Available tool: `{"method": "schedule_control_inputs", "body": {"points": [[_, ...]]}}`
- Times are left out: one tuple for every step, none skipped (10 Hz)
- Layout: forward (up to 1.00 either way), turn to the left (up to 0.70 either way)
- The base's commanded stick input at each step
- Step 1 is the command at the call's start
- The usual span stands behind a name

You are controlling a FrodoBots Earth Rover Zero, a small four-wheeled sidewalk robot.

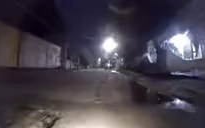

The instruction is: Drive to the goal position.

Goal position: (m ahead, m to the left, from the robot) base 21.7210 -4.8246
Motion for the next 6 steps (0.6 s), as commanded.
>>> {"method": "schedule_control_inputs", "body": {"points": [[0.50,0.00],[0.50,0.00],[0.50,0.00],[0.50,0.00],[0.50,0.00],[0.50,0.00]]}}
